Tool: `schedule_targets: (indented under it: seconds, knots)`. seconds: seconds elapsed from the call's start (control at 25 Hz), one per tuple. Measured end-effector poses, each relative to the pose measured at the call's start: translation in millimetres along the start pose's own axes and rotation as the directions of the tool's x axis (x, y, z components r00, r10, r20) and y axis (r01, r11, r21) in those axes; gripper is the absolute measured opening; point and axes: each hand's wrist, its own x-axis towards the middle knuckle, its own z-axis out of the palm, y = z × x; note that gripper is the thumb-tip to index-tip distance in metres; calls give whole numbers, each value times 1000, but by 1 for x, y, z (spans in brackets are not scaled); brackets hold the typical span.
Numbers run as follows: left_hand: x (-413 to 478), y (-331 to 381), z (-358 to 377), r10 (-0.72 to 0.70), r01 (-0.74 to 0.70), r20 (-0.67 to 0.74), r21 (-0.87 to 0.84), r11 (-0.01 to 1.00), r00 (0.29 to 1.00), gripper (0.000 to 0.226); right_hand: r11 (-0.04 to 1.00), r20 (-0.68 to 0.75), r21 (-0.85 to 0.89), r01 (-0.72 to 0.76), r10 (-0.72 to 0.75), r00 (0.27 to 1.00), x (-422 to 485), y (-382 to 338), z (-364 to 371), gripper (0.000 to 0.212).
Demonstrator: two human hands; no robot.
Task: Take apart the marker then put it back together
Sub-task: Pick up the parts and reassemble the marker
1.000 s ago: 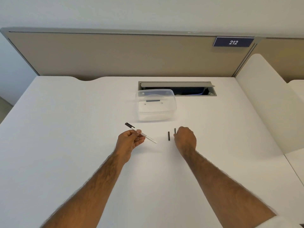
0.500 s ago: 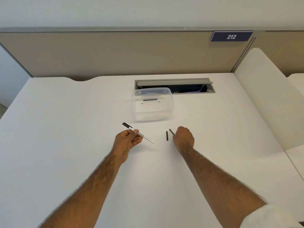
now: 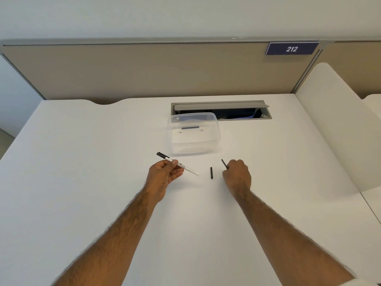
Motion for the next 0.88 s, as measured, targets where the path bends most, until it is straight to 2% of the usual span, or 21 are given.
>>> schedule_targets:
  seconds: [0.08,0.16,0.28,0.36,0.44,0.6,0.88]
  knots:
    - [0,5,4,8,-8,-8,-16,1000,1000,14,973,-141,229,0,33,989,-1,1,-13,19]
    - [0,10,8,19,-20,-27,-61,998,999,14,877,-220,478,53,61,974,-6,0,-25,12]
    - [-1,17,14,34,-40,-46,-144,989,998,10,584,-130,810,48,99,987,-18,-10,-33,9]
    - [-1,20,19,40,-48,-52,-165,985,998,9,367,-23,930,-10,84,996,-26,-21,-32,8]
    - [-1,22,25,49,-56,-48,-174,983,998,9,236,39,971,-46,35,999,-31,-32,-28,4]
    - [-3,24,30,70,-78,-52,-179,981,996,9,97,99,991,-95,-33,995,-38,-50,-21,4]
    - [-7,26,29,71,-82,-63,-196,977,996,11,5,143,990,-142,-61,988,-38,-56,-19,7]
